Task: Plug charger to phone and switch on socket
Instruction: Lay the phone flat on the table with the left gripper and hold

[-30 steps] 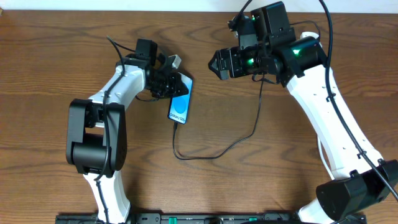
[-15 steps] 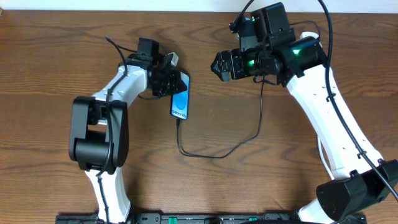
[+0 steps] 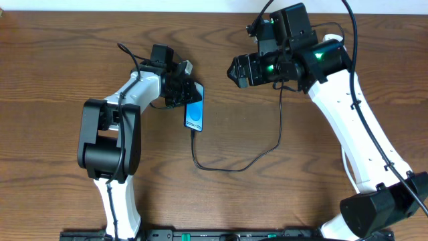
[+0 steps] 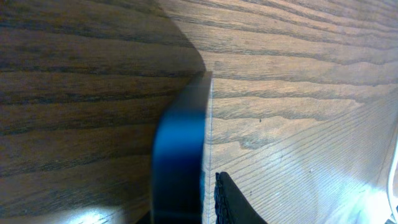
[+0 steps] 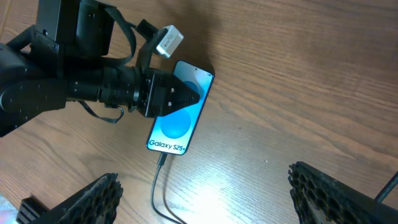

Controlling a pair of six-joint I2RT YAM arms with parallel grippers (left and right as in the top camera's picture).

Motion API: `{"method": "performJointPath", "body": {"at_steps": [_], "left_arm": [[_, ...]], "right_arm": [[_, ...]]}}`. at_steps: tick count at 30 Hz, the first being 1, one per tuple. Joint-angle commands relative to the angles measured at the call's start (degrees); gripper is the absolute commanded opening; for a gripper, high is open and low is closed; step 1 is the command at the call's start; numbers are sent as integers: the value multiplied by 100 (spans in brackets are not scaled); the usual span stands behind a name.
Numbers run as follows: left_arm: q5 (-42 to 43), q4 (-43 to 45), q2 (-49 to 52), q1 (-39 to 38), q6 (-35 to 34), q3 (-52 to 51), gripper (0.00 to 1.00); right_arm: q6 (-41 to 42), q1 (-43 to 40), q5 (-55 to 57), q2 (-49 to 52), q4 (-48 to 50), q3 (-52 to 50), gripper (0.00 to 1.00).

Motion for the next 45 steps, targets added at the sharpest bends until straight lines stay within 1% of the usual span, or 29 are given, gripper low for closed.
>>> {"method": "performJointPath", "body": {"at_steps": [1, 2, 6, 9, 11, 17, 32, 42, 45], "left_arm": [[9, -4, -9, -17, 9, 48, 24], [9, -4, -9, -17, 9, 48, 26], [9, -7, -9, -17, 9, 48, 41], [7, -9, -9, -17, 9, 48, 49], [-15, -7, -9, -17, 9, 48, 51], [-389, -46, -9, -15, 9, 48, 55], [-1825, -245, -9, -17, 37, 48, 56], [-1965, -289, -42, 0, 127, 50, 56], [-2153, -295, -278, 101, 170, 103, 56]], "right_arm": [[-85, -7, 20, 4, -24, 31, 86], [-85, -7, 20, 4, -37, 31, 86], [-85, -7, 20, 4, -42, 31, 86], [-85, -7, 20, 4, -42, 31, 86], [-85, -7, 20, 4, -50, 31, 86], [-90, -7, 22, 4, -81, 31, 86], [-136, -7, 22, 4, -105, 31, 87], [-146, -7, 20, 4, -127, 31, 87], [-146, -15, 22, 4, -125, 31, 86]]}}
